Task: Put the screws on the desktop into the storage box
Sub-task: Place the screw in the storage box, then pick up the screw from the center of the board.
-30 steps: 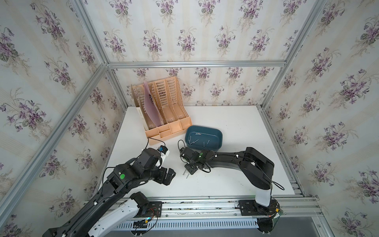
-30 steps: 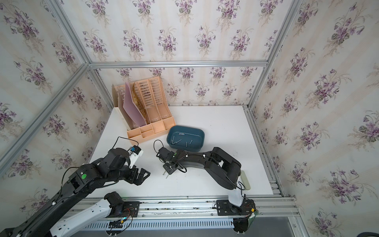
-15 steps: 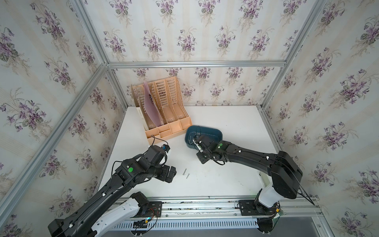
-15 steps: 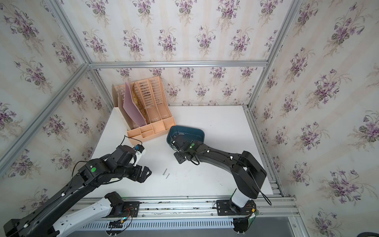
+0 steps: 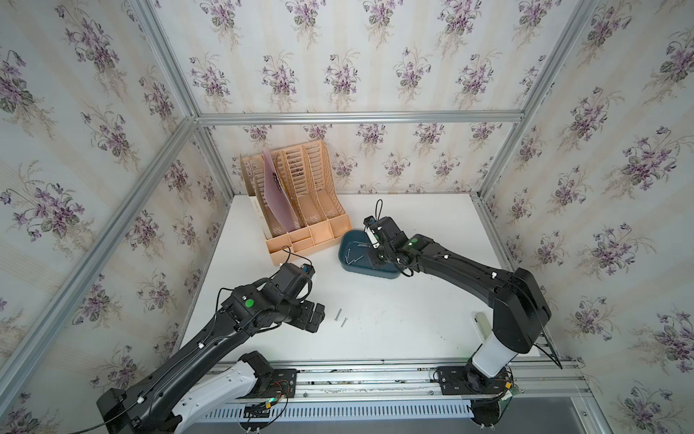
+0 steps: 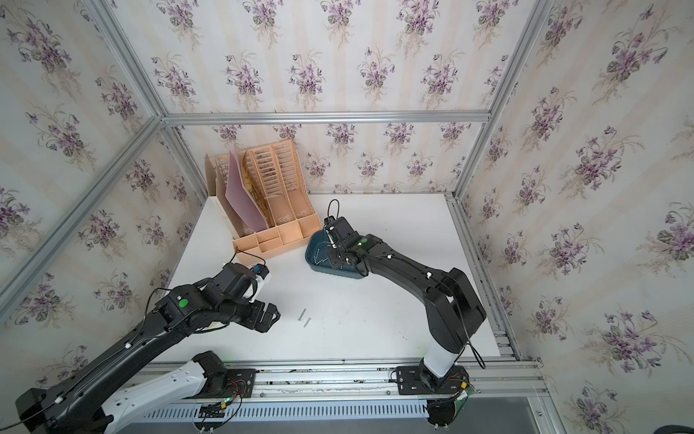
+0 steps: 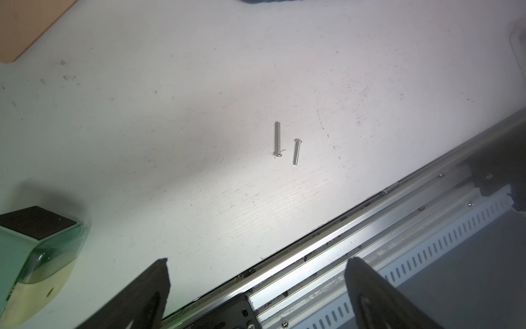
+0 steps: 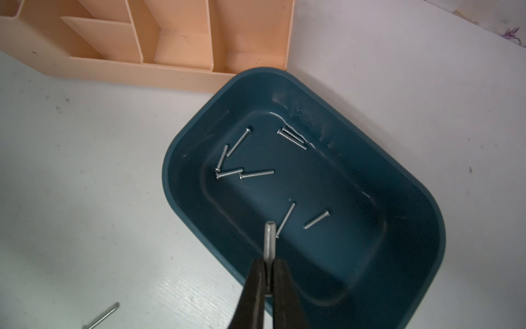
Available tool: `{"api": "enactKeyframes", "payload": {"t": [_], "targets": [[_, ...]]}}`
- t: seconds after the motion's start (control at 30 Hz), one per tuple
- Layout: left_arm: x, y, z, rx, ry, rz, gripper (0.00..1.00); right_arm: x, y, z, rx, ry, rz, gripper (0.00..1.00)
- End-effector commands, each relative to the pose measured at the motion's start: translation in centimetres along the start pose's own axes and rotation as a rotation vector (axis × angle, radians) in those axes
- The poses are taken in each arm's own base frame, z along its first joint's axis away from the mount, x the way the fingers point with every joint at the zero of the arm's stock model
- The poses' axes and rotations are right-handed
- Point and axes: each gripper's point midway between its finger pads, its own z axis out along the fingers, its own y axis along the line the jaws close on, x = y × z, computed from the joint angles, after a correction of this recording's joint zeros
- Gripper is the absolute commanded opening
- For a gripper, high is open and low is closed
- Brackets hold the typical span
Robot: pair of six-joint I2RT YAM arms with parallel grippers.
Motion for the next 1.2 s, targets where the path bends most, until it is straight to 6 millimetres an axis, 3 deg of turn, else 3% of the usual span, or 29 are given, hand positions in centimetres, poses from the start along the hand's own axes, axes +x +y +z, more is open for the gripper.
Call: {"api": "enactKeyframes", "payload": {"t": [0.0, 0.03, 0.1, 0.2, 0.37, 0.57, 0.87, 1.03, 1.17], "targets": [[-0.5, -0.1, -0.1, 0.0, -0.017, -0.008, 0.99, -1.6, -0.4, -0.3, 0.012, -0.05, -0.002, 0.19], [-0.6, -0.1, -0.1, 0.001, -0.018, -0.01, 0.99, -1.7, -0.5, -0.4, 0.016, -0.051, -0.003, 0.26], [-0.7, -0.2, -0.1, 0.004, -0.022, -0.012, 0.99, -2.0, -0.8, -0.8, 0.028, -0.061, 0.0, 0.54], [-0.8, -0.5, 0.2, 0.016, -0.015, -0.009, 0.99, -2.1, -1.1, -1.7, 0.028, -0.079, 0.008, 0.76], [-1.1, -0.5, 1.0, 0.008, -0.005, -0.013, 0.99, -1.5, -0.5, -3.7, -0.028, -0.095, 0.009, 1.0], [-1.6, -0.6, 2.6, 0.0, 0.014, -0.023, 0.99, 1.2, 1.4, -6.9, -0.183, -0.093, 0.019, 1.0], [-2.8, -1.2, 6.6, -0.023, 0.055, -0.005, 1.0, 5.4, 3.7, -11.7, -0.385, -0.064, 0.052, 1.0], [-3.5, -1.3, 8.9, -0.06, 0.081, 0.001, 0.94, 7.4, 4.2, -13.3, -0.45, -0.071, 0.089, 1.0], [-3.4, -1.3, 10.3, -0.083, 0.114, 0.008, 0.89, 9.4, 4.4, -13.2, -0.475, -0.046, 0.112, 1.0]]}}
